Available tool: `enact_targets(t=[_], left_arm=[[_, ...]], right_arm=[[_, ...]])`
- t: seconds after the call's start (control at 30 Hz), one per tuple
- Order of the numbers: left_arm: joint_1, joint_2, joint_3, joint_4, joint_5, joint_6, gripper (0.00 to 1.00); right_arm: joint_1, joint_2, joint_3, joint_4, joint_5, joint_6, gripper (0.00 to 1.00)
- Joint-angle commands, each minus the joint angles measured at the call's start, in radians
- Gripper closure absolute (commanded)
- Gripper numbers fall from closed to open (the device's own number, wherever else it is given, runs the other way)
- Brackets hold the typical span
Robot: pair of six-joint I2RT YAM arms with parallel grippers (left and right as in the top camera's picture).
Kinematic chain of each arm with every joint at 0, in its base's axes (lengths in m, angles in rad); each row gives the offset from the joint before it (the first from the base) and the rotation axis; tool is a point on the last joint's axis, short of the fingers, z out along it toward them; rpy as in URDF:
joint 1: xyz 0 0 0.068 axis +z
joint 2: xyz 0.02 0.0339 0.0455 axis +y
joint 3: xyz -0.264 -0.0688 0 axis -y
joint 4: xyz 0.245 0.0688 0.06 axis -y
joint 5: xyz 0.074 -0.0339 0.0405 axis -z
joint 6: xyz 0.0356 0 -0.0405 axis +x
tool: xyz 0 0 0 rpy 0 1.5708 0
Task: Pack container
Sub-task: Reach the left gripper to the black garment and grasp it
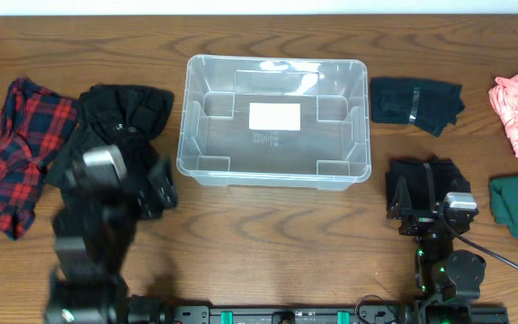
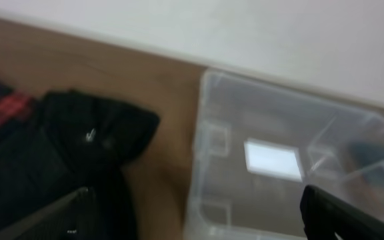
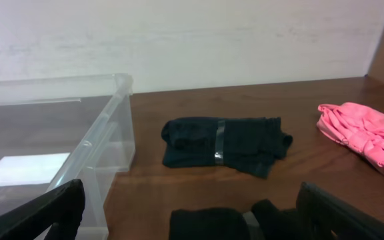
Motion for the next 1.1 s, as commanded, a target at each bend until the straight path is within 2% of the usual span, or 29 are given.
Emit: enact_targets(t=[0.0,0.13,0.27,0.4,0.57,0.87,1.07], left_arm=[[0.048,0.319,0.312,-0.222,-0.057,-0.005,0.02],[0.1,0.622,0.608,-0.404,-0.058,-0.004,0.02],[0.119,0.802,0.721,-0.423,-0.059,-0.004,0.02],[0.126,0.9,0.721,-0.435,-0.063,0.105,0.02],[0.141,1.007,0.721,-0.46,-0.062,0.117,0.02],[0.141,1.209,0.721,-0.43,-0.066,0.306,0.02],[0.141,1.321,0.721,-0.383,-0.134,0.33,0.02]], right_arm=[[0.004,-0.009,-0.002,-0.005,0.01,-0.013,0.01],[0.004,-0.009,-0.002,-0.005,0.01,-0.013,0.01],[0.004,-0.008,-0.002,-0.005,0.009,-0.013,0.01],[0.004,-0.009,-0.002,-0.005,0.01,-0.013,0.01],[0.004,-0.009,-0.002,-0.005,0.01,-0.013,0.01],[0.004,-0.009,-0.002,-0.005,0.009,-0.013,0.01],[0.004,-0.009,-0.002,-0.005,0.01,-0.013,0.01]])
